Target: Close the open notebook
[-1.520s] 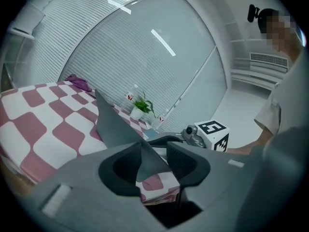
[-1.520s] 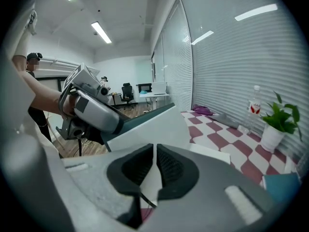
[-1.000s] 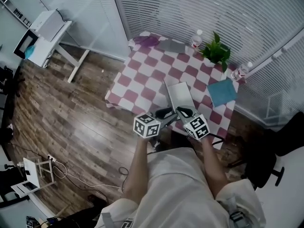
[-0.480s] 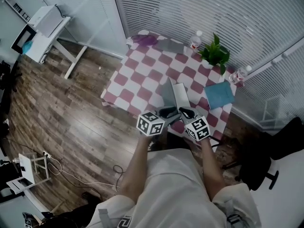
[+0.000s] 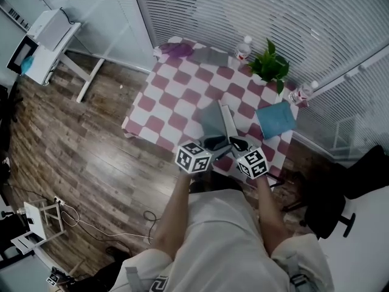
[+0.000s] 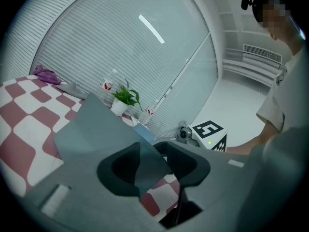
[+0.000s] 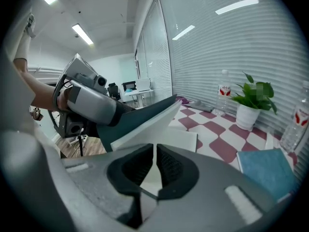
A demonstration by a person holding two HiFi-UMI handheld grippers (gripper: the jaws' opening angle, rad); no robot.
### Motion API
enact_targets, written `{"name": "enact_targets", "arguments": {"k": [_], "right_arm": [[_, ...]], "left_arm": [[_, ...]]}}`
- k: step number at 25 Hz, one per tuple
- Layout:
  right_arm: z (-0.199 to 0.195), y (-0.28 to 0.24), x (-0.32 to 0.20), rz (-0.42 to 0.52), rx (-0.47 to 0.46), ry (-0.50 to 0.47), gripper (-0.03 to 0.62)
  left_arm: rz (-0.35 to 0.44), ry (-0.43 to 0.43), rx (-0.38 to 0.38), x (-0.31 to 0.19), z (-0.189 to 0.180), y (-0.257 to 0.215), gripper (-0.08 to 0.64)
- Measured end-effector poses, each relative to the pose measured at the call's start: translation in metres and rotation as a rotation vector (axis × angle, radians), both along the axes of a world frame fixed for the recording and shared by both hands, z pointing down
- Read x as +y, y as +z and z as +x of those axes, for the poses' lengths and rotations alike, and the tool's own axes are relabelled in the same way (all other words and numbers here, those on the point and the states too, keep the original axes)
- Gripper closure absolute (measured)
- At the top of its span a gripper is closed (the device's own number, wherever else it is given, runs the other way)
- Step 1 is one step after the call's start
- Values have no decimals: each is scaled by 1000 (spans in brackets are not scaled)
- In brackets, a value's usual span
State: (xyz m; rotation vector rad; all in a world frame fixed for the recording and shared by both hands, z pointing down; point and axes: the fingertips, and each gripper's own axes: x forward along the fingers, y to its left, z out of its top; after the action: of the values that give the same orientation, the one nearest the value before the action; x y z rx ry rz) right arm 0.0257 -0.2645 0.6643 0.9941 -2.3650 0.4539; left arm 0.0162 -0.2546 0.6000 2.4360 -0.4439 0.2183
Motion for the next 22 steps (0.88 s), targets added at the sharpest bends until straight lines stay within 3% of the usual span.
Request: {"name": "enact_targets", "arguments": {"k": [9, 16, 22], "right_arm": [[22, 16, -6, -45, -15, 36, 569], [31, 33, -6, -86, -29, 53, 569], [40, 45, -6, -108, -16, 76, 569]], "left_arm": [[1, 27, -29, -4, 20, 7, 390], [9, 23, -35, -6, 28, 11, 350], [-1, 11, -86, -4, 24, 25, 350]]}}
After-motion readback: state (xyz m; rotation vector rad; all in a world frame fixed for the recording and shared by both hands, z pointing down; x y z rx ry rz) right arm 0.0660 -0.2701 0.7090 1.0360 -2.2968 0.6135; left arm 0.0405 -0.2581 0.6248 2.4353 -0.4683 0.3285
